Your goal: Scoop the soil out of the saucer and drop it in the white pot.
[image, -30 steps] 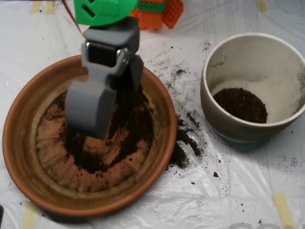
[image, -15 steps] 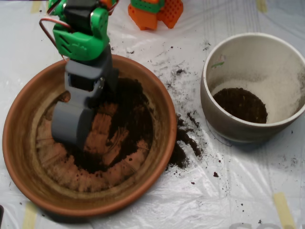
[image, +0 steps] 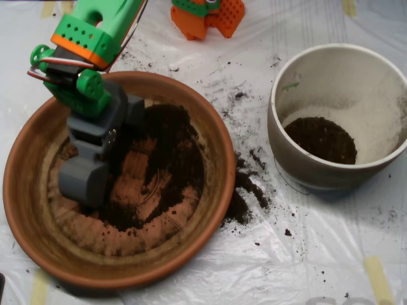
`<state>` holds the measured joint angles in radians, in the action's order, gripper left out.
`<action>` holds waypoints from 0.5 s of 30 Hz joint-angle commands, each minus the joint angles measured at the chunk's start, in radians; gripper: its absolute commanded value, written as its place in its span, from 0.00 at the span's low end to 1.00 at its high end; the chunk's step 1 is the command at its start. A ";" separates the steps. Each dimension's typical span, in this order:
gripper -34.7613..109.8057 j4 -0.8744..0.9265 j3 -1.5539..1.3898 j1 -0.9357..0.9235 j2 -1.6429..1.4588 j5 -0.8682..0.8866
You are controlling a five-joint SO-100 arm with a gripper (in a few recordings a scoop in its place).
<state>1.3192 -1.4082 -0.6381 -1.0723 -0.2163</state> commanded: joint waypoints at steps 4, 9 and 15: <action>0.44 -0.025 0.046 -0.035 -0.009 -0.031; 0.39 -0.081 -0.052 -0.041 -0.075 -0.026; 0.39 -0.201 -0.290 -0.025 -0.262 -0.026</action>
<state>1.1351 -1.5601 -0.6535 -1.2272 -0.2255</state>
